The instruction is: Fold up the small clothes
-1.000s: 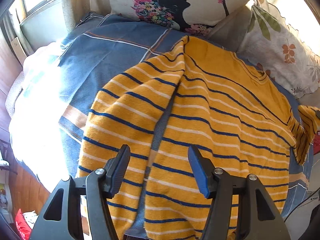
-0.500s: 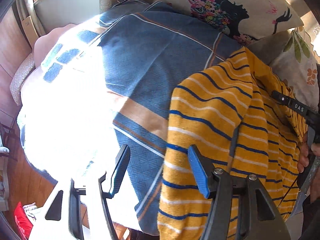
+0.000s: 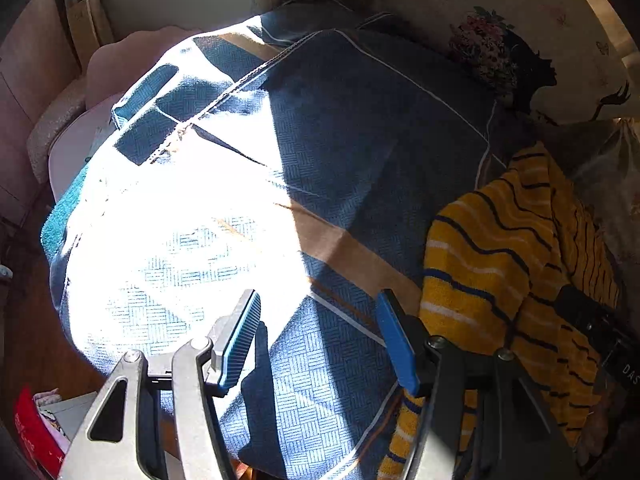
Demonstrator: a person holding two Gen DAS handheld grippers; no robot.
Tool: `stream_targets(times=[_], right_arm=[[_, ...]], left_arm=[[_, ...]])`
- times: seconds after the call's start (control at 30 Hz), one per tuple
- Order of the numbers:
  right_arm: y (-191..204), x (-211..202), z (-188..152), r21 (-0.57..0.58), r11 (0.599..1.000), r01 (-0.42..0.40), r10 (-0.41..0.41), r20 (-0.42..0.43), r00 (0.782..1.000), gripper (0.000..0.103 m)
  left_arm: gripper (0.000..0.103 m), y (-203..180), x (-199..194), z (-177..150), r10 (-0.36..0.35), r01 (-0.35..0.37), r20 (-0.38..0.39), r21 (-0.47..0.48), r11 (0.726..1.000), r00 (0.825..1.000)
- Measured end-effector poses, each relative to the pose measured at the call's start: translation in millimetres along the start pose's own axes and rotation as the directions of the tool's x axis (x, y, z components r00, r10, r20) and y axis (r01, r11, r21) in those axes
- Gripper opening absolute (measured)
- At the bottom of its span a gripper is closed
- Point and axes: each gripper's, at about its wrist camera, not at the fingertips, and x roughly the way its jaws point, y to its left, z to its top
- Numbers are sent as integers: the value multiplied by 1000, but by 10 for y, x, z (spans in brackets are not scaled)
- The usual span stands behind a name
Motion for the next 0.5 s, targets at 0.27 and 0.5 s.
stream_targets(times=[0.27, 0.5], right_arm=[[455, 285, -624, -40, 991, -131, 120, -207, 971, 39], [685, 439, -775, -54, 988, -144, 129, -227, 965, 45]], left_arm=[[59, 273, -48, -21, 14, -14, 6, -45, 999, 1000], [59, 263, -80, -168, 13, -13, -10, -37, 999, 1000]])
